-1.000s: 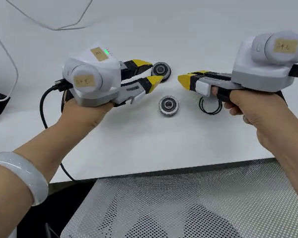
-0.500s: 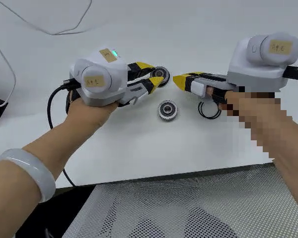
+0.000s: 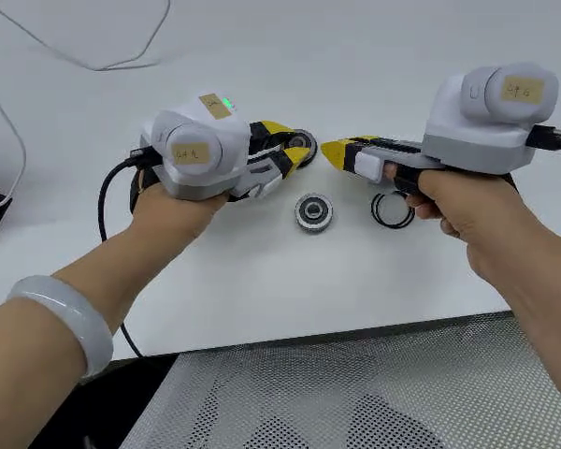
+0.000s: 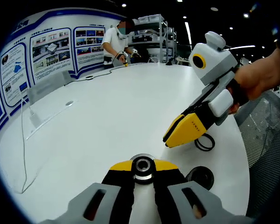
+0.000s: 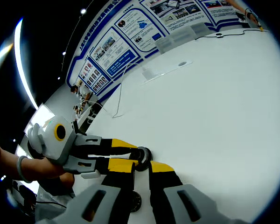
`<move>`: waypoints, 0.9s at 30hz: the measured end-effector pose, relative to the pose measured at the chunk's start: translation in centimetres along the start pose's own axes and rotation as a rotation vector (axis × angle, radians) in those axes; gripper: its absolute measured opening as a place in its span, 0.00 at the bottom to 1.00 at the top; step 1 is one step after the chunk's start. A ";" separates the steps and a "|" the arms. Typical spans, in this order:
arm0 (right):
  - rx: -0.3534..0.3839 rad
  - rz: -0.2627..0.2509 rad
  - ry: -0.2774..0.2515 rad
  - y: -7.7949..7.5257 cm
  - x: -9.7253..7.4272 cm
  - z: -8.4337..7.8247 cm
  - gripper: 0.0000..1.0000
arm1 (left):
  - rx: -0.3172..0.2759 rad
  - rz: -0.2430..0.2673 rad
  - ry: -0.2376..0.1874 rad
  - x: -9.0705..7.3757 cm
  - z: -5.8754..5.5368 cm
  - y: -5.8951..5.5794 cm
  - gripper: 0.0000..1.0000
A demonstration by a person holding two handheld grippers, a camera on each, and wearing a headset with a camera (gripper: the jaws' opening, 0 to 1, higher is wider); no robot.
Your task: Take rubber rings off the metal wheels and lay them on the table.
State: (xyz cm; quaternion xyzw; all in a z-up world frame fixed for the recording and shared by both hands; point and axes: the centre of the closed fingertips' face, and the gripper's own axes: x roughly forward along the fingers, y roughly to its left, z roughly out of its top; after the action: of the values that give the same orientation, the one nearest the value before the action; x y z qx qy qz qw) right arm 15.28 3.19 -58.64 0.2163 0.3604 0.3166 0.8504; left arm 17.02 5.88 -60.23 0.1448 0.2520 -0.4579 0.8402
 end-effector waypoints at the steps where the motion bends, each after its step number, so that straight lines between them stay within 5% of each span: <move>1: 0.002 0.003 -0.002 0.0 0.1 0.1 0.13 | 0.000 -0.001 0.000 0.0 0.0 0.0 0.15; 12: 0.030 0.013 -0.006 -0.5 1.3 0.0 0.11 | 0.003 -0.005 -0.002 -0.1 0.0 0.1 0.14; 27: 0.170 0.043 -0.012 -1.4 2.7 -0.5 0.11 | 0.001 -0.011 -0.010 -0.1 0.0 0.0 0.14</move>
State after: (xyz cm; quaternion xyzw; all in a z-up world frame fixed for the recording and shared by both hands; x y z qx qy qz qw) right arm 16.95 4.11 -61.08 0.2972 0.3763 0.3016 0.8241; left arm 16.94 5.95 -60.21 0.1414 0.2485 -0.4631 0.8389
